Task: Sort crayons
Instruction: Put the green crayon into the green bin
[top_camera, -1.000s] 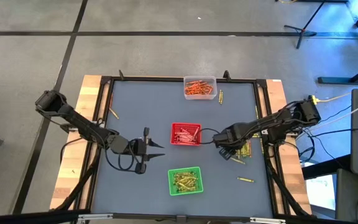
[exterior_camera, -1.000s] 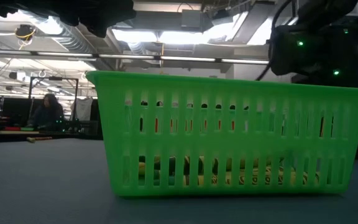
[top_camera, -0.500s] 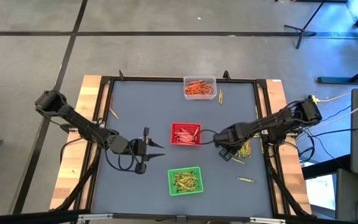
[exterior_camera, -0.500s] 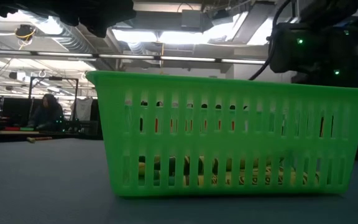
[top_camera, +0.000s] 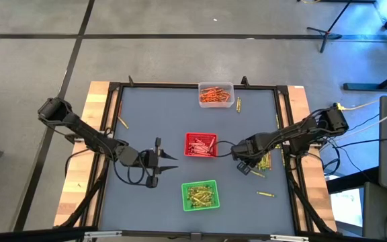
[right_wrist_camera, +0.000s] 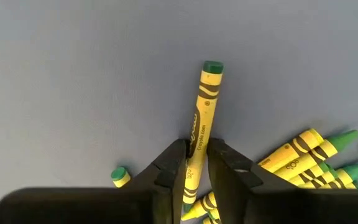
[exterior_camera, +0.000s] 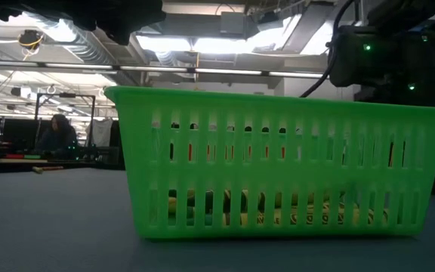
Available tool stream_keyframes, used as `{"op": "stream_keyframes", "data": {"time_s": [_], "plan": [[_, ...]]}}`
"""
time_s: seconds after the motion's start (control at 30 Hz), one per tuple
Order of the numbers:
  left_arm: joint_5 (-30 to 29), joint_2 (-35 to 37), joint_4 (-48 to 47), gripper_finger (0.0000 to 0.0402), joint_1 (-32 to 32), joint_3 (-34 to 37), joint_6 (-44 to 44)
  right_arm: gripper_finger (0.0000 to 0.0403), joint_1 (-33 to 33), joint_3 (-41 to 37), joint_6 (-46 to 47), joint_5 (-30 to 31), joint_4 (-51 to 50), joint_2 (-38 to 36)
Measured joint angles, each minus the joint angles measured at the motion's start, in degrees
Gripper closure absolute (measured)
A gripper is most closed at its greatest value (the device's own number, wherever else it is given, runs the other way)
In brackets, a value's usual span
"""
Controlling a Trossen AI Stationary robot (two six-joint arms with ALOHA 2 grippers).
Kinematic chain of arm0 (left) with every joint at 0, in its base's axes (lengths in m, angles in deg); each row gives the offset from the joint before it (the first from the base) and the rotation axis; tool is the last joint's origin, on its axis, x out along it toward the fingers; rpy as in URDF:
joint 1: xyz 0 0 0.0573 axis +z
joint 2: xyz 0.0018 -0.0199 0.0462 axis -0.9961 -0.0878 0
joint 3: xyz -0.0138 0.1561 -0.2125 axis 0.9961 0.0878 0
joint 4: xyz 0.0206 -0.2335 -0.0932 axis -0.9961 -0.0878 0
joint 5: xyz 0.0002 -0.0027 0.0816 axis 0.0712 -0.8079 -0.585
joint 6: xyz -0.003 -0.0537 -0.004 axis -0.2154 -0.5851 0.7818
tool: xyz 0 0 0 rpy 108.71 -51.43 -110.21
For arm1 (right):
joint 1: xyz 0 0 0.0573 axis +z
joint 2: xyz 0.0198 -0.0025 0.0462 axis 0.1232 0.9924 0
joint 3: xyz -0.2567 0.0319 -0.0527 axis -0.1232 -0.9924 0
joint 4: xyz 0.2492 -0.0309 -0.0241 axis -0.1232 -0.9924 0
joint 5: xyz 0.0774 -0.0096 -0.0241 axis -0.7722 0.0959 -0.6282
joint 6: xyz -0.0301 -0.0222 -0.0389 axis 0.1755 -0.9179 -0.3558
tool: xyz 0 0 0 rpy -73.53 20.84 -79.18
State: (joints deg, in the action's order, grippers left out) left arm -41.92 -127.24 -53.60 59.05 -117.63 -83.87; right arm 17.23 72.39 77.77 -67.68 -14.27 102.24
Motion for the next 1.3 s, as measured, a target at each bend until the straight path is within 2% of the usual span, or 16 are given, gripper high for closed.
{"op": "stream_keyframes", "data": {"time_s": [0.23, 0.43, 0.53, 0.63, 0.9, 1.07, 1.3], "plan": [[0.00, 0.00, 0.48, 0.0292, 0.00, 0.00, 0.02, 0.0358, 0.00, -0.02, -1.80, 0.22, 0.17, 0.00], [0.00, 0.00, 0.48, 0.0292, 0.01, 0.00, 0.02, 0.0389, 0.00, 1.00, -7.60, 1.07, -1.19, 0.16], [0.00, 0.00, 0.48, 0.0292, 0.00, 0.00, 0.02, 0.0390, 0.04, 4.12, -11.58, 2.46, -4.28, 0.52], [-0.02, 0.00, 0.64, 0.0292, 0.00, 0.00, 0.04, 0.0384, -0.11, 8.79, -15.11, 6.43, -5.93, 0.75], [0.72, 0.00, 0.66, 0.0292, 0.02, 0.02, 0.04, 0.0386, 1.74, 22.01, -23.31, 8.29, -6.04, 0.46], [0.87, 0.00, 0.64, 0.0292, 0.02, 0.02, 0.04, 0.0383, 6.32, 26.77, -29.68, 8.40, 4.15, 0.39], [0.90, 0.00, 0.66, 0.0292, 0.02, 0.02, 0.04, 0.0382, 11.43, 26.97, -31.73, 7.60, 21.52, 1.36]]}}
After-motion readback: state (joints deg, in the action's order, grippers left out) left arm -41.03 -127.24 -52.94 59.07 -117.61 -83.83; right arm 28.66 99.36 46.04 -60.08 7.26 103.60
